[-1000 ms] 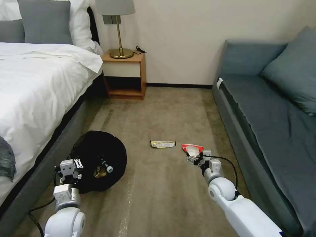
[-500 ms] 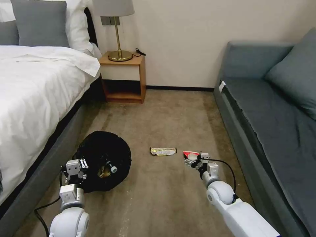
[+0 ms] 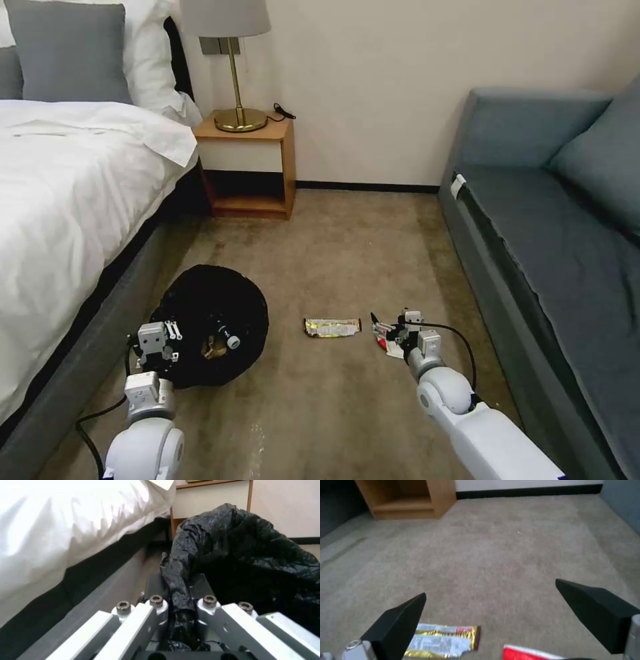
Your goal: Pick up the trash bin, then pick up the garbage on the floor and place it into the trash bin.
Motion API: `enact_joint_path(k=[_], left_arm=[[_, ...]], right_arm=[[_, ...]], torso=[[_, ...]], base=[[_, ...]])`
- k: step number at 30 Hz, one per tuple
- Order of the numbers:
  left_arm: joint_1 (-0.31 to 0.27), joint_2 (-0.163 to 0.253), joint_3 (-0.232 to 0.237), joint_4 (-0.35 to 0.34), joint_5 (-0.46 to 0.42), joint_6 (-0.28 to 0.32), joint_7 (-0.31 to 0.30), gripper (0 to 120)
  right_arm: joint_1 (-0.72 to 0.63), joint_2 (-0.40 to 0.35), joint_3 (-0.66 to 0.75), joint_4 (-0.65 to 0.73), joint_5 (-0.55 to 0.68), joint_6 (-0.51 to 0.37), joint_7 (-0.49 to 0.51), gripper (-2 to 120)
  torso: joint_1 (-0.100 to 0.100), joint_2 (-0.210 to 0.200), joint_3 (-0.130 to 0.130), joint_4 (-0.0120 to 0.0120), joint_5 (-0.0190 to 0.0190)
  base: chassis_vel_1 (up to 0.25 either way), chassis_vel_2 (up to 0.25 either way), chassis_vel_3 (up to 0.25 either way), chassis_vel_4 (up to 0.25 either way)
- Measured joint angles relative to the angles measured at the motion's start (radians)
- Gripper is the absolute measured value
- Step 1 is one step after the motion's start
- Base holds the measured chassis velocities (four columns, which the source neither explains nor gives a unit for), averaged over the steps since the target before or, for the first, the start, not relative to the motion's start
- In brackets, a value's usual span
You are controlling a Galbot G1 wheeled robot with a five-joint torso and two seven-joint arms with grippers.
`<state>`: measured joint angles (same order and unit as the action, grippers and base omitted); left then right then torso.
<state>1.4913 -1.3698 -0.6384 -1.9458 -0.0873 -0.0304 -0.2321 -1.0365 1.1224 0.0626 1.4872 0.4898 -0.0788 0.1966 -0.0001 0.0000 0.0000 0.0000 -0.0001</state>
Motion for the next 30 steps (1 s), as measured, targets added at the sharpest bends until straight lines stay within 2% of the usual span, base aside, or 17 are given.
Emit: enact_joint_path(k=[13, 22, 25, 27, 30], left_arm=[[0.005, -0.003, 0.002, 0.002, 0.004, -0.008, 0.003, 4], [0.017, -0.003, 0.006, 0.003, 0.006, -0.021, 0.008, 4], [0.009, -0.003, 0.001, 0.014, 0.004, -0.027, 0.011, 4], [0.006, -0.005, -0.001, 0.015, 0.002, -0.027, 0.011, 4], [-0.003, -0.010, 0.001, 0.015, -0.002, -0.026, 0.011, 4]], right_arm=[[-0.012, -0.002, -0.005, -0.001, -0.013, 0.002, -0.008, 100], [-0.039, -0.048, -0.002, 0.010, -0.028, -0.007, -0.018, 100], [-0.051, -0.106, -0.005, 0.021, -0.037, -0.060, -0.029, 100], [-0.051, -0.116, -0.006, 0.022, -0.038, -0.078, -0.032, 100], [-0.053, -0.148, -0.008, 0.049, -0.040, -0.181, -0.075, 100]], torso=[[0.000, 0.000, 0.000, 0.0000, 0.0002], [0.000, 0.000, 0.000, 0.0000, 0.0002], [0.000, 0.000, 0.000, -0.0002, 0.0002], [0.000, 0.000, 0.000, -0.0002, 0.0002], [0.000, 0.000, 0.000, 0.0000, 0.0003]], base=[[-0.134, 0.127, 0.128, -0.125], [-0.112, 0.120, 0.114, -0.116], [-0.072, 0.074, 0.085, -0.071], [0.000, 0.000, 0.000, 0.000], [0.000, 0.000, 0.000, 0.000]])
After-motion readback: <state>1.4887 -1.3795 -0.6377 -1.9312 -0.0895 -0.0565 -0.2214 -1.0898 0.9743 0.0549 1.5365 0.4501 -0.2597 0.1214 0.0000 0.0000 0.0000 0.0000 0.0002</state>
